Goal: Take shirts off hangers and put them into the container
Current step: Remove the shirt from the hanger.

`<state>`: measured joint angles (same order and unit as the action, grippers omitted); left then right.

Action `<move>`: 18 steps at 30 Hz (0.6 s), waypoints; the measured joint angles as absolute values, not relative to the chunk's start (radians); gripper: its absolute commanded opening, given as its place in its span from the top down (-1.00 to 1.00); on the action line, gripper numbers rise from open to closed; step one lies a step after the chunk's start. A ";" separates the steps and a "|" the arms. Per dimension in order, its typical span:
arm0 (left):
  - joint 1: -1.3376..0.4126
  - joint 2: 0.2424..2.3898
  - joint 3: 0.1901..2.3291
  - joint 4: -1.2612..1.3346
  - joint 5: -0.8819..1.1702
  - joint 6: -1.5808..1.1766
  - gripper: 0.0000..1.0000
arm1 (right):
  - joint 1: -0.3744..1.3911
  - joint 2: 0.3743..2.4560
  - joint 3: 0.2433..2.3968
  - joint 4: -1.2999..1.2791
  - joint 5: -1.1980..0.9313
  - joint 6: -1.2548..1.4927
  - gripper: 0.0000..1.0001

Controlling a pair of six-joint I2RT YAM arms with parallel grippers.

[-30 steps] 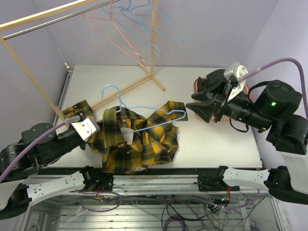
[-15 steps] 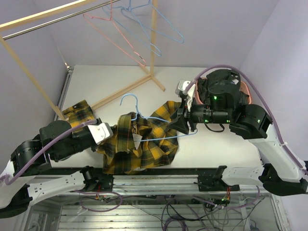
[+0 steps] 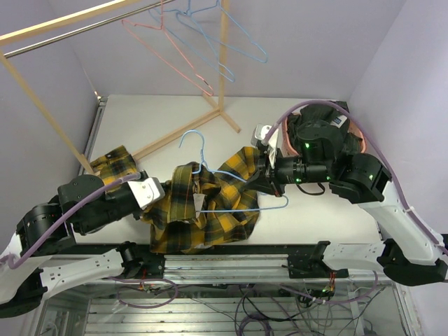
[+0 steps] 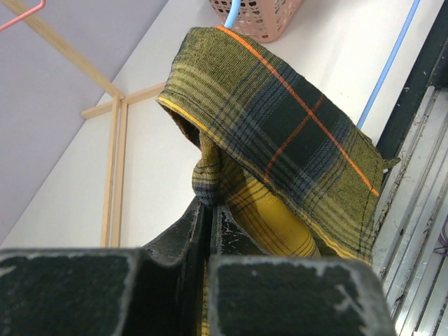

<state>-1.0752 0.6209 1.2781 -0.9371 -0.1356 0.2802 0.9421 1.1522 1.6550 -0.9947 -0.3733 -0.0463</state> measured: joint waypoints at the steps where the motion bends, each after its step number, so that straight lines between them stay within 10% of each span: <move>1: -1.075 0.621 1.276 -0.937 -0.138 0.280 0.86 | 0.942 1.151 1.650 -0.995 -0.375 -0.046 1.00; 4: -1.075 0.620 1.268 -0.933 -0.149 0.279 0.85 | 0.942 1.147 1.642 -0.995 -0.374 -0.044 1.00; 13: -1.075 0.628 1.221 -0.872 -0.253 0.228 -0.11 | 0.942 1.111 1.644 -1.007 -0.263 -0.010 1.00; 18: -1.075 0.627 1.195 -0.849 -0.307 0.196 -0.15 | 0.942 1.109 1.684 -1.058 -0.185 -0.001 1.00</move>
